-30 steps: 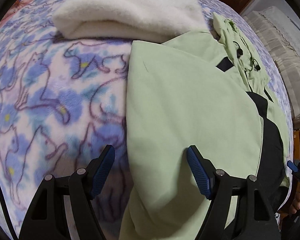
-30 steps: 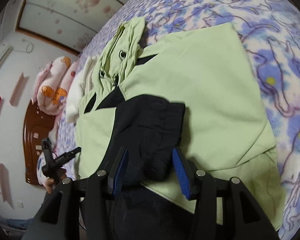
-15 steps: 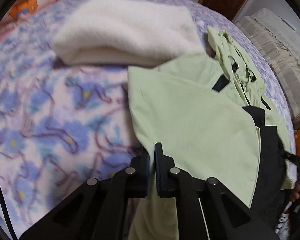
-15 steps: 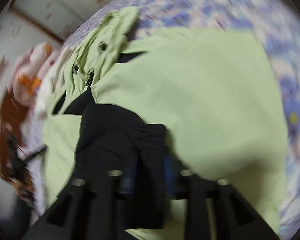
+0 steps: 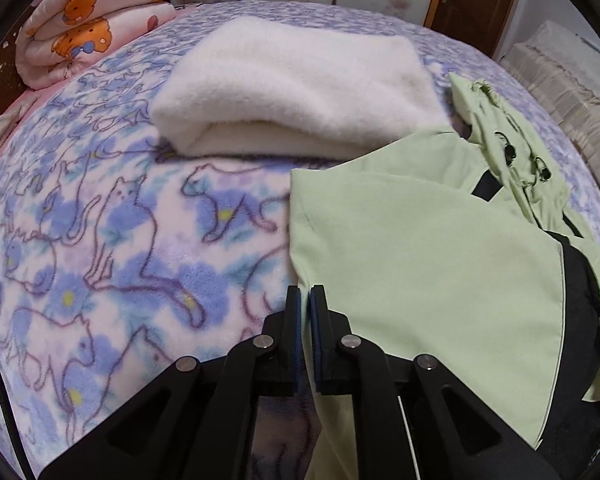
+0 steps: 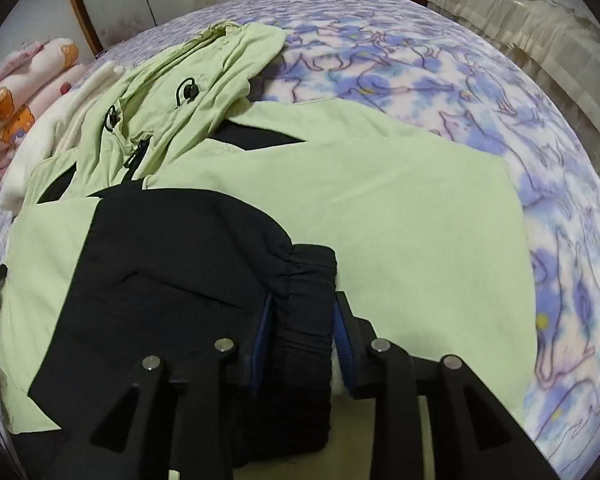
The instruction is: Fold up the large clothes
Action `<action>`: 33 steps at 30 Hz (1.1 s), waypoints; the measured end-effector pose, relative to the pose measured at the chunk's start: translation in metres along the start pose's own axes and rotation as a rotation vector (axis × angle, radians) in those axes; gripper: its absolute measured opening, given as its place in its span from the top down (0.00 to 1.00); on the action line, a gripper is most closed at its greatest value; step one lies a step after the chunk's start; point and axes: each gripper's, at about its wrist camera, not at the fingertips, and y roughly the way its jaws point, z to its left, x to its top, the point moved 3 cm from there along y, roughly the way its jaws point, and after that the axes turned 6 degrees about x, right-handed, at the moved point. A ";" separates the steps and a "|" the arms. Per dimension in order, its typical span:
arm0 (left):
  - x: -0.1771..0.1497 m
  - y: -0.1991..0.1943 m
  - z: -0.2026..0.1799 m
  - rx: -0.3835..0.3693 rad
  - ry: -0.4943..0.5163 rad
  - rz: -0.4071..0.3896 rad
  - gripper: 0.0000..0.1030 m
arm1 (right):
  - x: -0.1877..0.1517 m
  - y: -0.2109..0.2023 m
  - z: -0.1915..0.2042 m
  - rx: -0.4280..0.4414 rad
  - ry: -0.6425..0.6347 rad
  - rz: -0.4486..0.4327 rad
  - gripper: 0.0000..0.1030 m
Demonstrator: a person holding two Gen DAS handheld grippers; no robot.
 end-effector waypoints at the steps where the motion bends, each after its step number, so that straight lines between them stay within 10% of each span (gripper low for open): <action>1: 0.000 -0.003 0.001 0.015 -0.004 0.004 0.93 | 0.000 -0.007 0.000 -0.007 0.003 -0.009 0.68; 9: -0.011 -0.079 -0.044 -0.060 0.139 -0.204 0.66 | -0.011 -0.071 0.034 0.016 -0.091 -0.227 0.64; 15: -0.041 -0.098 -0.102 -0.241 0.108 -0.096 0.53 | -0.030 -0.060 0.109 0.121 -0.198 -0.136 0.64; 24: -0.086 -0.058 -0.135 -0.146 0.067 0.002 0.52 | -0.067 -0.020 0.155 0.171 -0.214 -0.014 0.64; 33: -0.095 -0.041 -0.105 -0.035 0.066 -0.005 0.53 | -0.062 -0.012 0.087 -0.067 -0.139 -0.009 0.64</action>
